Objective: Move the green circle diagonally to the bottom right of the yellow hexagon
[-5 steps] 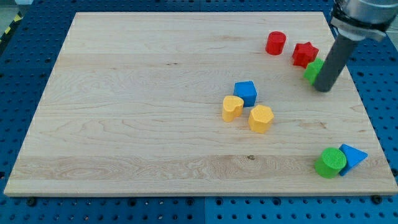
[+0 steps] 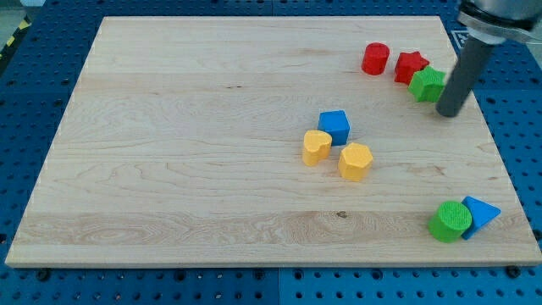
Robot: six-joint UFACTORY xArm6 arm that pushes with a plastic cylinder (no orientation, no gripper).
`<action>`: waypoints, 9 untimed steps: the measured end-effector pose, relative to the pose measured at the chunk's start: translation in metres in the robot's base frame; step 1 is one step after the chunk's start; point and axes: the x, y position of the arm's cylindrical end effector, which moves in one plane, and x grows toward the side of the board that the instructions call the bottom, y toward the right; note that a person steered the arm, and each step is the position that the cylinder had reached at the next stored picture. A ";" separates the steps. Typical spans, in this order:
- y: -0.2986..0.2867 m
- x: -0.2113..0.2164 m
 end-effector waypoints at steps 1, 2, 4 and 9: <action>0.030 0.050; 0.038 0.099; 0.036 0.190; -0.090 0.157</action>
